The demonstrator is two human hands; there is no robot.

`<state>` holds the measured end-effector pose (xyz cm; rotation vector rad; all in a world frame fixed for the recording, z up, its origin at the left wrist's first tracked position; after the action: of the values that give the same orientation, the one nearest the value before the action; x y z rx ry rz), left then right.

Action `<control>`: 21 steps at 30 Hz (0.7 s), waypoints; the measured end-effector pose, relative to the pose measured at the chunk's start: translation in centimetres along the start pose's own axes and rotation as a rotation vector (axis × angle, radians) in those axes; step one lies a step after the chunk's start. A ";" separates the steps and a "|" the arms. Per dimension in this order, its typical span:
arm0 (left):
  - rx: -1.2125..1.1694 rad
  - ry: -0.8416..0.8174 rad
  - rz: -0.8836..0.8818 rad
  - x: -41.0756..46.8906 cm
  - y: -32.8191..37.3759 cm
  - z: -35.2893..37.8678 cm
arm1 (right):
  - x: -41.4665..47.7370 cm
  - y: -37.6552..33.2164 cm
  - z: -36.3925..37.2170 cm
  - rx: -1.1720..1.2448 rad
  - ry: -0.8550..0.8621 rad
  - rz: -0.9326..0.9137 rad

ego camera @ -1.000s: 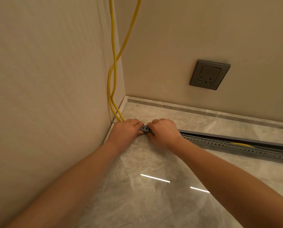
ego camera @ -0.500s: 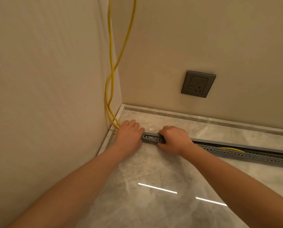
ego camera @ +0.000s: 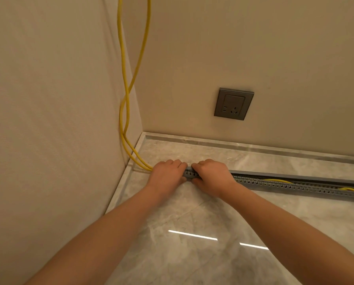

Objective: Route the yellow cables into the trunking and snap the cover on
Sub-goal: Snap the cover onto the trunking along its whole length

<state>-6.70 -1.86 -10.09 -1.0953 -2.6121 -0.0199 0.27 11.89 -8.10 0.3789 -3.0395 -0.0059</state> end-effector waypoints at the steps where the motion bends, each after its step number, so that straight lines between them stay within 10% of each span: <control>1: -0.031 0.002 -0.006 0.1 0.0 0.0 | 0.0 0.0 0.0 0.002 -0.001 0.001; 21: -0.064 -0.028 -0.013 0.0 -0.6 -0.5 | -2.4 2.1 -0.2 0.010 0.042 -0.021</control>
<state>-7.00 -2.31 -9.56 -1.1082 -2.6606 -0.0914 2.05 14.46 -8.09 0.4061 -2.9955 0.0157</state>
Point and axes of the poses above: each hand's wrist, its own x-axis towards the middle knuckle, its own z-axis out of the palm, y = z × x, the point moved 2 cm from there along x, towards the middle knuckle, and after that the axes turned 11 degrees about -z, right-handed, at the moved point
